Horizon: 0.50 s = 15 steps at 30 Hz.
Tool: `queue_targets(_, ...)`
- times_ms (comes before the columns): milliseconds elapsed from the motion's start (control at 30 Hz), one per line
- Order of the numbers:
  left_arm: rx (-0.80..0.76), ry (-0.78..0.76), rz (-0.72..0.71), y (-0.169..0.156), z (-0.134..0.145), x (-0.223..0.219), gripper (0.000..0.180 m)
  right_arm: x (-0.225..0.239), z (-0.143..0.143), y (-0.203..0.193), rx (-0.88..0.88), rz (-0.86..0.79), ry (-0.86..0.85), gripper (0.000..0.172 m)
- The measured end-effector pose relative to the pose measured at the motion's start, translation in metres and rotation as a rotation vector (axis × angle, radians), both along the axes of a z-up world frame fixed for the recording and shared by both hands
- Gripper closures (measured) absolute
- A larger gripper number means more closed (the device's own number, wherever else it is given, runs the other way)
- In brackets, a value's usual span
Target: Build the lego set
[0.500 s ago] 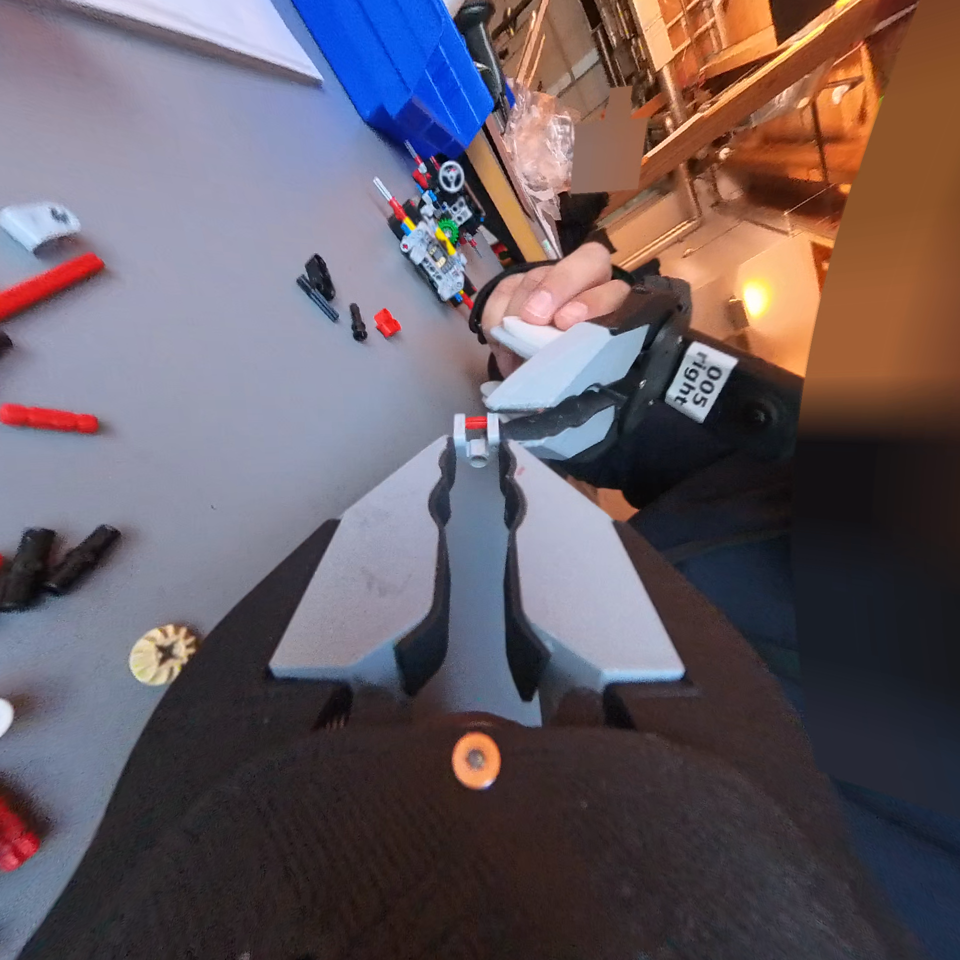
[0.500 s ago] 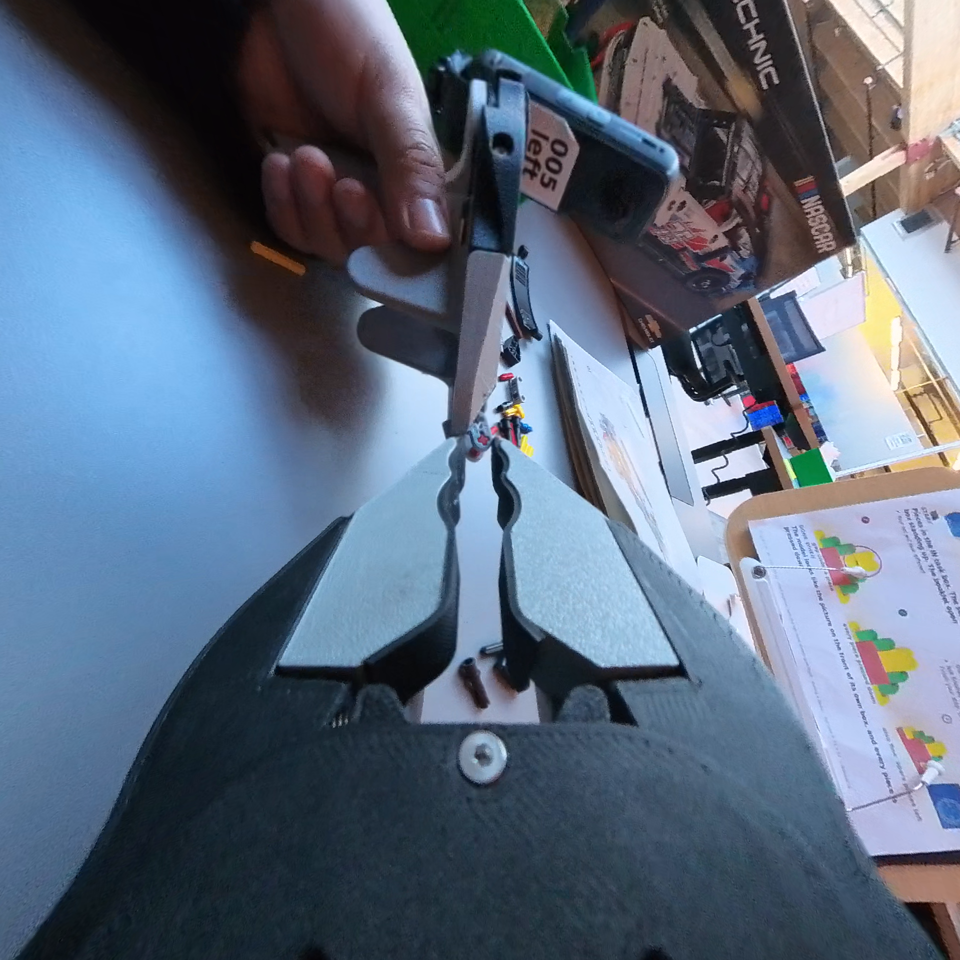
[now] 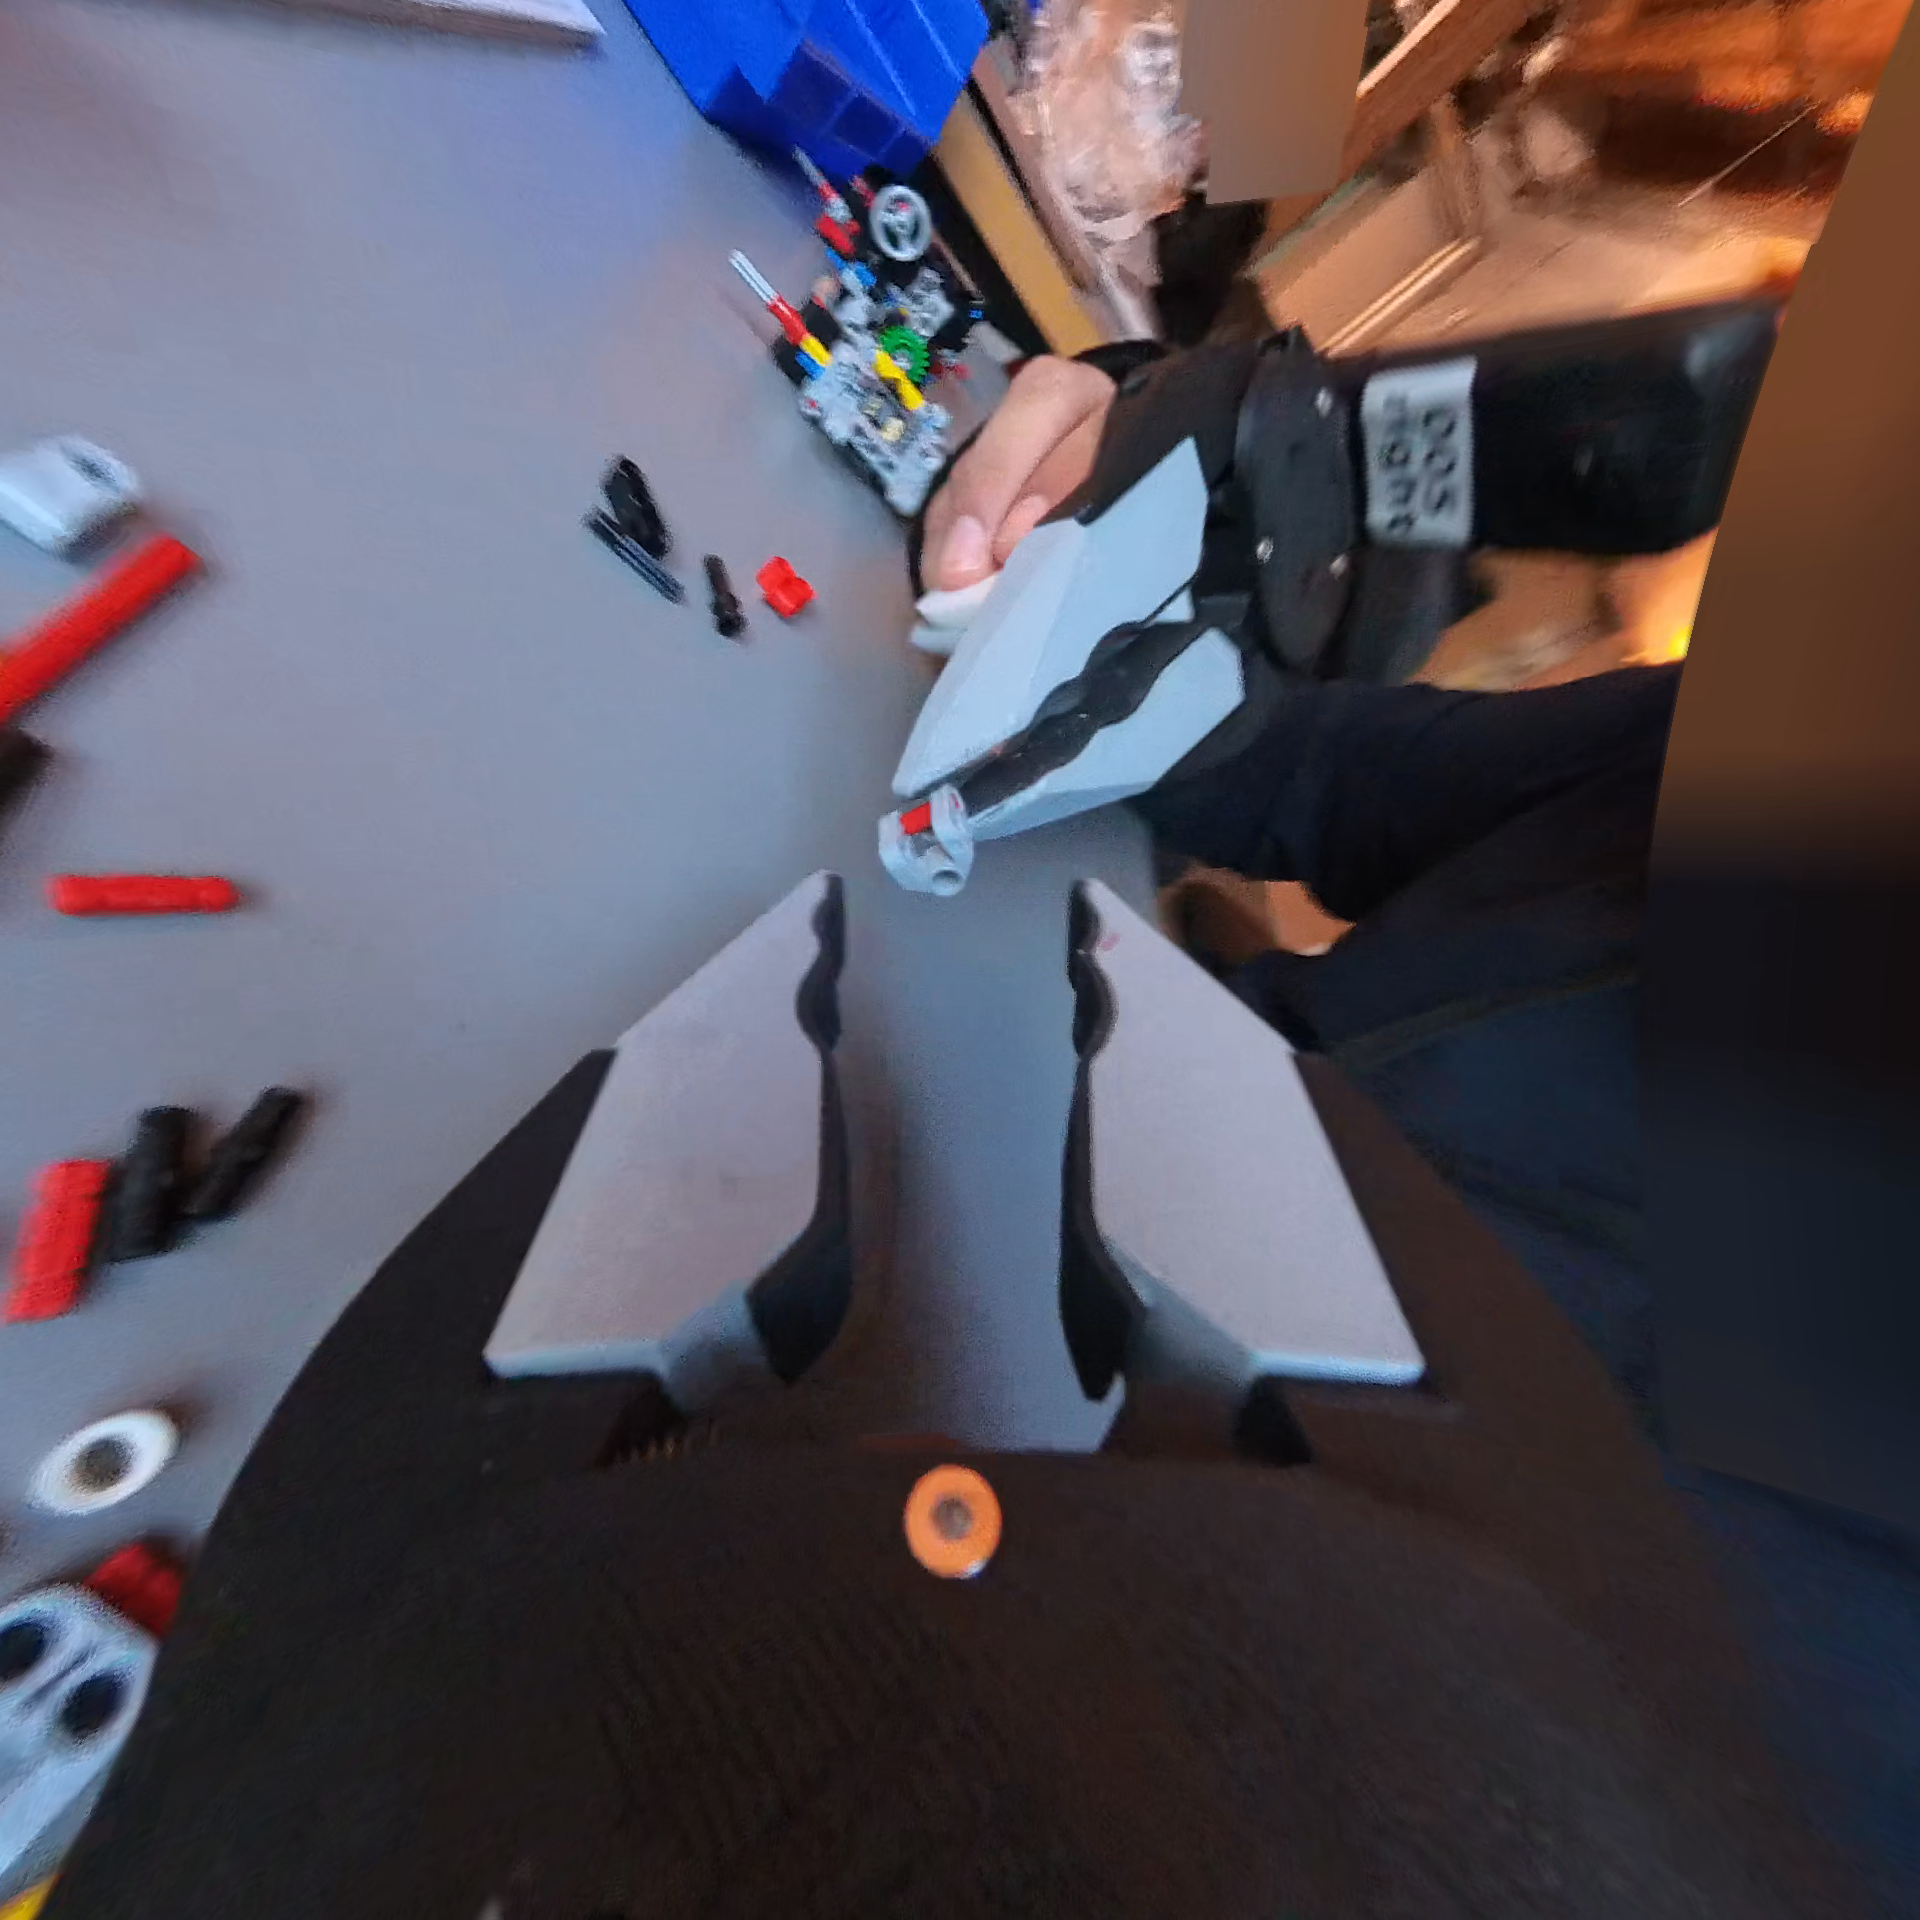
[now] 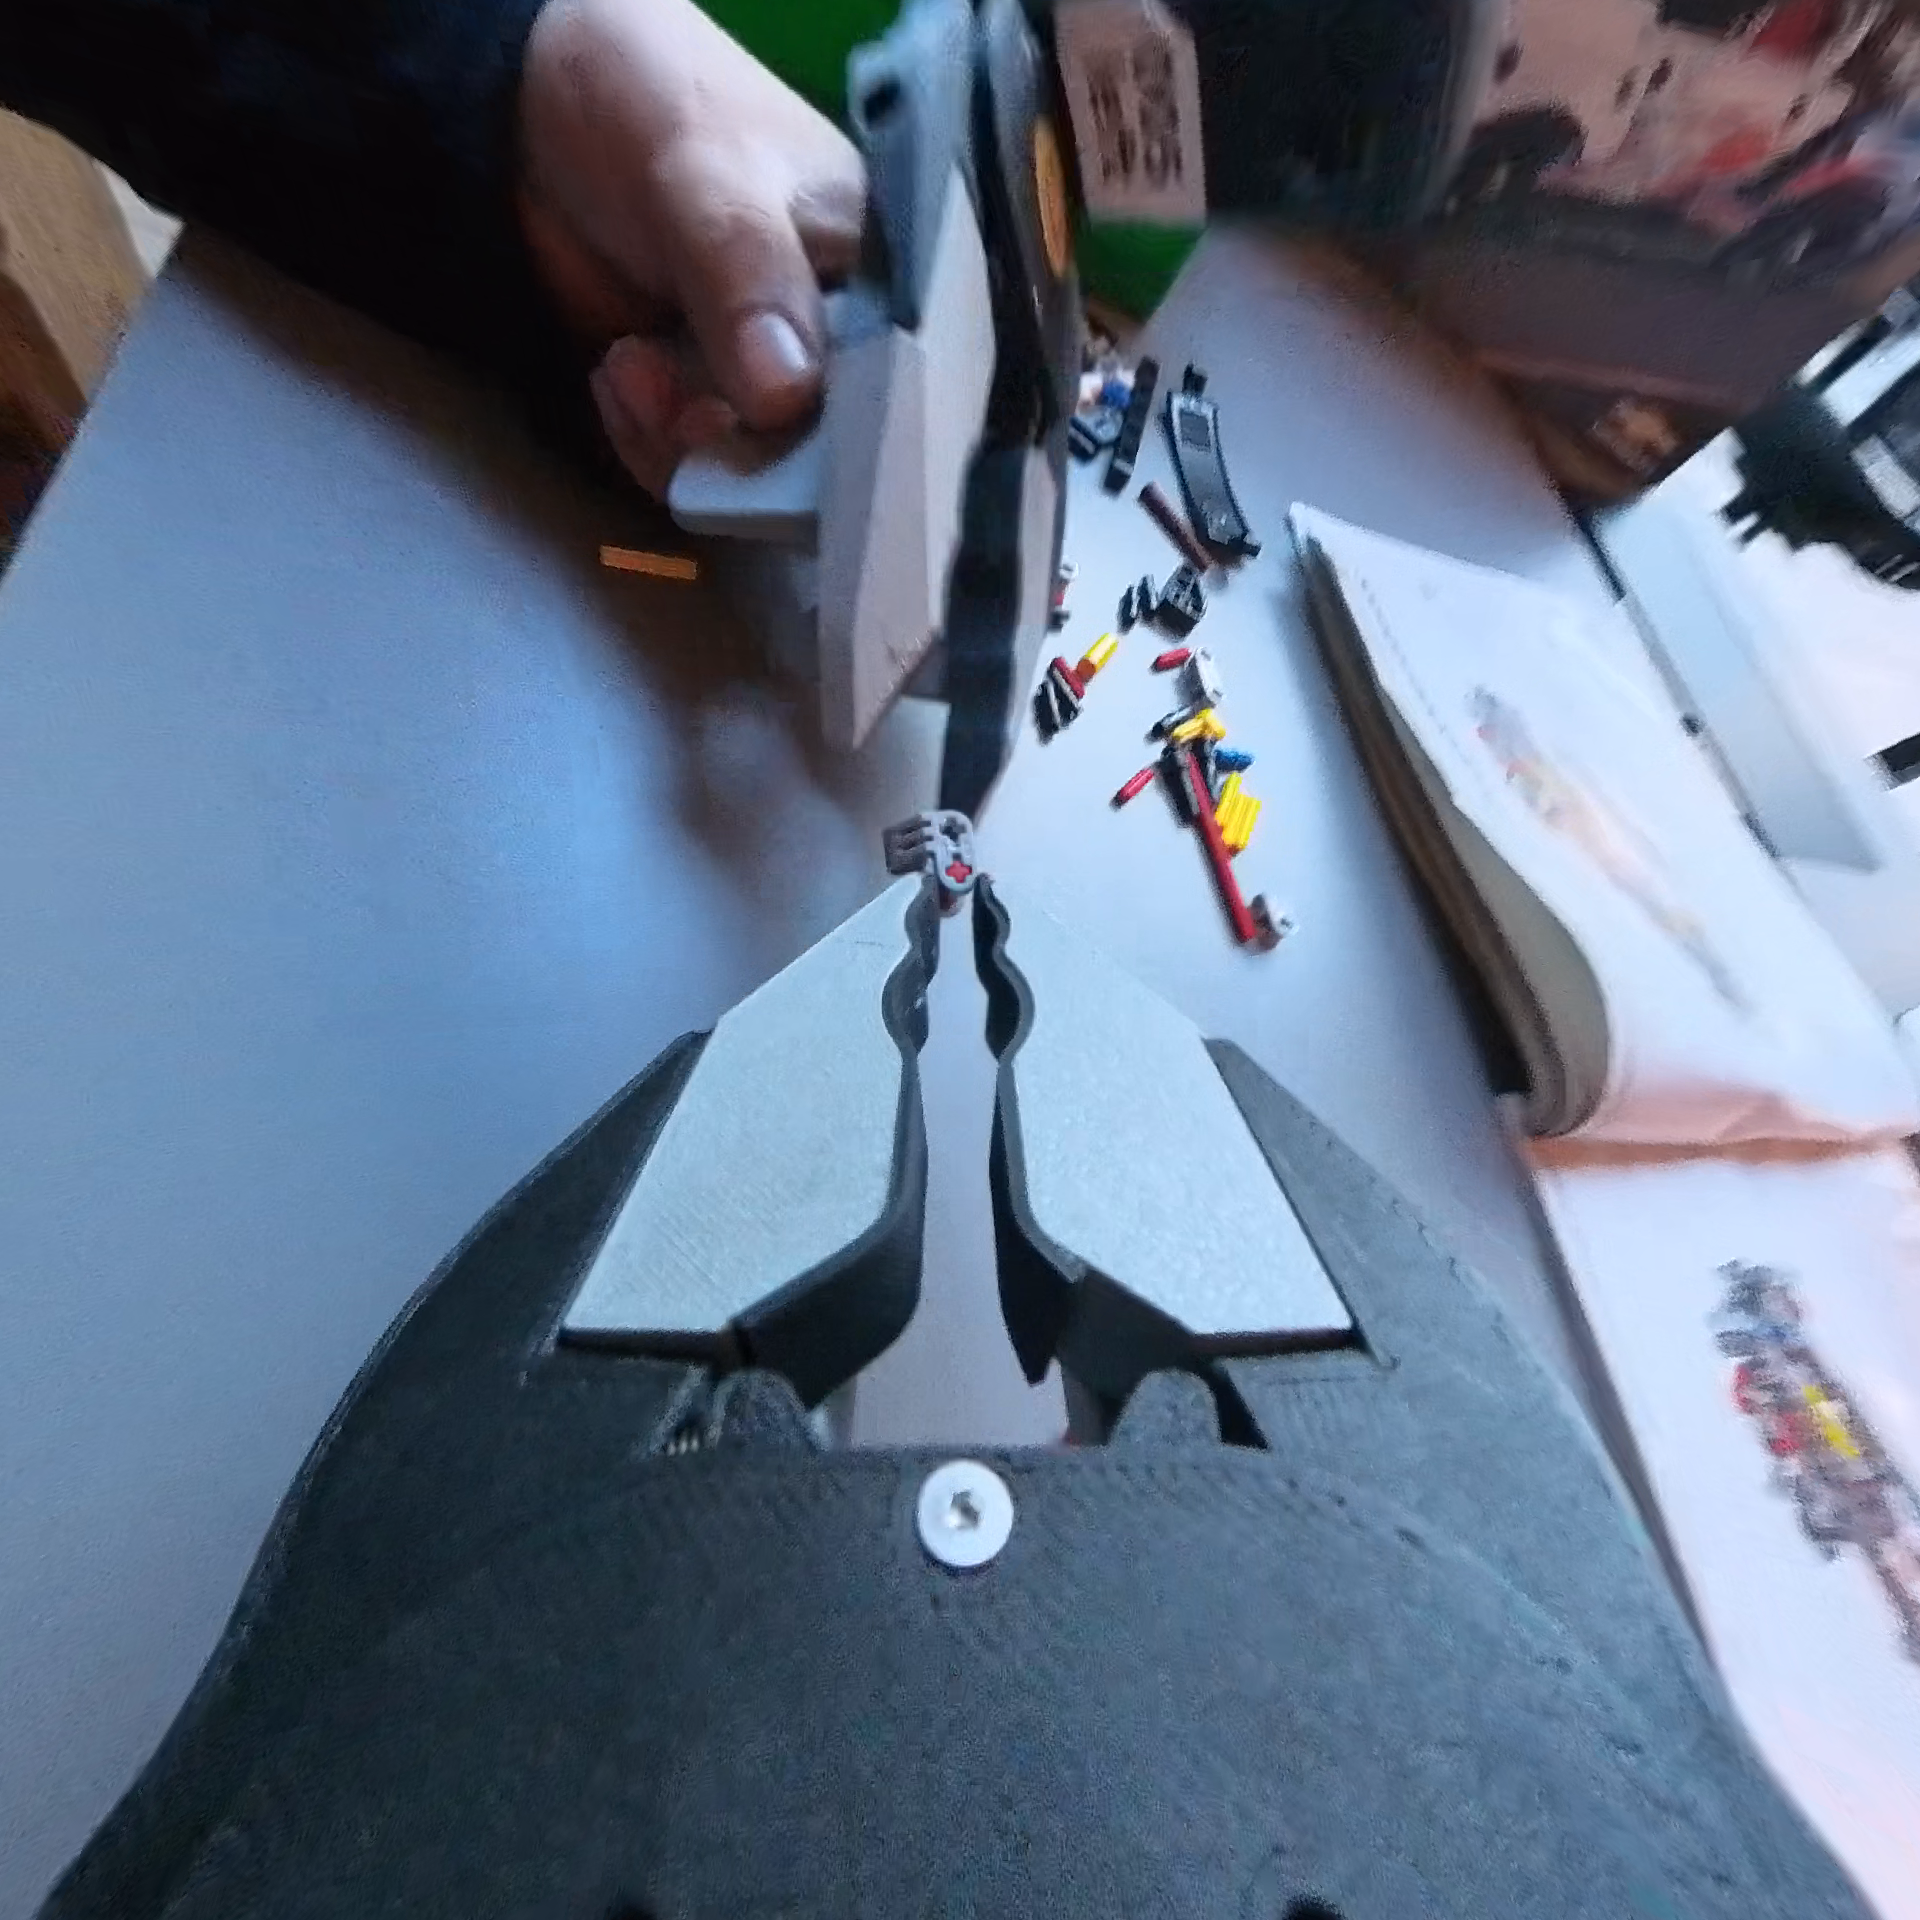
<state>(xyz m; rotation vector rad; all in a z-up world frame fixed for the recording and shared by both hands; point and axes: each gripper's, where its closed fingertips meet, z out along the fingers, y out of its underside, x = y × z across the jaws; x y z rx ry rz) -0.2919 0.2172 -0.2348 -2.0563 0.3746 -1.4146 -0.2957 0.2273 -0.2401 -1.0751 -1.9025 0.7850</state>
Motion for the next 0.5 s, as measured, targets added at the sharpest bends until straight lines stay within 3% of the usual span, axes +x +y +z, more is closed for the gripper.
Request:
queue_targets(33, 0.073, 0.081, 0.025, 0.003, -0.001, -0.005, 0.134, 0.001, -0.003, 0.000, -0.057, -0.001, -0.026, 0.169)
queue_targets(167, 0.334, 0.355, 0.021, 0.008, -0.006, -0.009, 0.148, 0.000, -0.007, -0.004, -0.244, 0.012, -0.077, 0.169)
queue_targets(333, 0.329, 0.349, -0.053, 0.003, -0.009, 0.005, 0.151, -0.001, -0.008, -0.008, -0.326, 0.017, -0.077, 0.169)
queue_targets(500, 0.344, 0.353, -0.068, 0.002, -0.009, 0.008, 0.165, -0.001, -0.008, -0.007, -0.361, 0.013, -0.086, 0.169)
